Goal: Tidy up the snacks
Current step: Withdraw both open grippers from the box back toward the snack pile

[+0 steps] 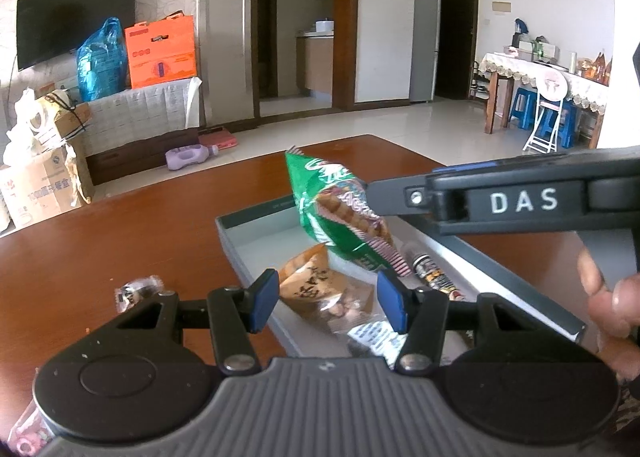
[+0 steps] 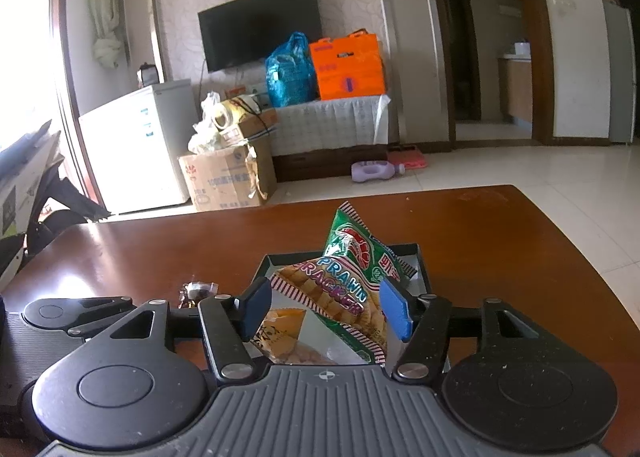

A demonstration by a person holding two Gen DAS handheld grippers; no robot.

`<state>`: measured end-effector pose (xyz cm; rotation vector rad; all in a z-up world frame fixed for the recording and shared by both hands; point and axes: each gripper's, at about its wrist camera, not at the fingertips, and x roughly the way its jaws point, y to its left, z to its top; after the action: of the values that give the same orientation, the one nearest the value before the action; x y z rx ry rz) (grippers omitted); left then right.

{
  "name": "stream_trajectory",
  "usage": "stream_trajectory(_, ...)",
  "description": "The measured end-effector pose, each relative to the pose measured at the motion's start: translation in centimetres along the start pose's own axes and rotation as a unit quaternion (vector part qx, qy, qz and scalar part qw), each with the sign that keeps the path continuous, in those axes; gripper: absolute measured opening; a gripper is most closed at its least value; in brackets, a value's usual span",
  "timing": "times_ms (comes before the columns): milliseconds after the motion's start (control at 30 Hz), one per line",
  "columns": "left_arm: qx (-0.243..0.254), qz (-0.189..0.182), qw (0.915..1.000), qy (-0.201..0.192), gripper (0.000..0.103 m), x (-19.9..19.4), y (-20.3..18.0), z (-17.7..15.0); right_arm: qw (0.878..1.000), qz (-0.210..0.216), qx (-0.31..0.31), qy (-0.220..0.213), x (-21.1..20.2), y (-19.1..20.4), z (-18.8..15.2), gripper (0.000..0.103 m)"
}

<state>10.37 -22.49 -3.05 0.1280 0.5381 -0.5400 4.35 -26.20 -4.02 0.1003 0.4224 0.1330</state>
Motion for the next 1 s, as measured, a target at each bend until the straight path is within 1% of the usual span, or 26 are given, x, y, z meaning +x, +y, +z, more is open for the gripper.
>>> stream_trajectory(67,-0.002,0.004,1.0,0.0,0.054,-0.3,0.4,-0.1,1.0,0.001,-0.003,0.0,-0.1,0.2,0.0,0.064)
stream_trajectory(300,-0.007,0.019,0.9998,0.001,0.054,-1.5,2.1,-0.4,1.0,0.011,-0.013,-0.001,0.0,1.5,0.4,0.065)
stream_trajectory(500,-0.016,0.037,0.9992,-0.002,0.054,-3.2,4.3,-0.9,0.999,0.028,-0.024,-0.002,0.3,3.4,0.6,0.065)
stream_trajectory(733,-0.034,0.065,0.9973,0.002,0.054,-5.3,7.6,-2.3,0.998,0.044,-0.037,0.003,0.8,5.7,0.7,0.065)
stream_trajectory(1000,-0.047,0.088,0.995,0.005,0.054,-8.0,10.7,-3.9,0.996,0.063,-0.057,0.014,1.5,8.3,0.4,0.066)
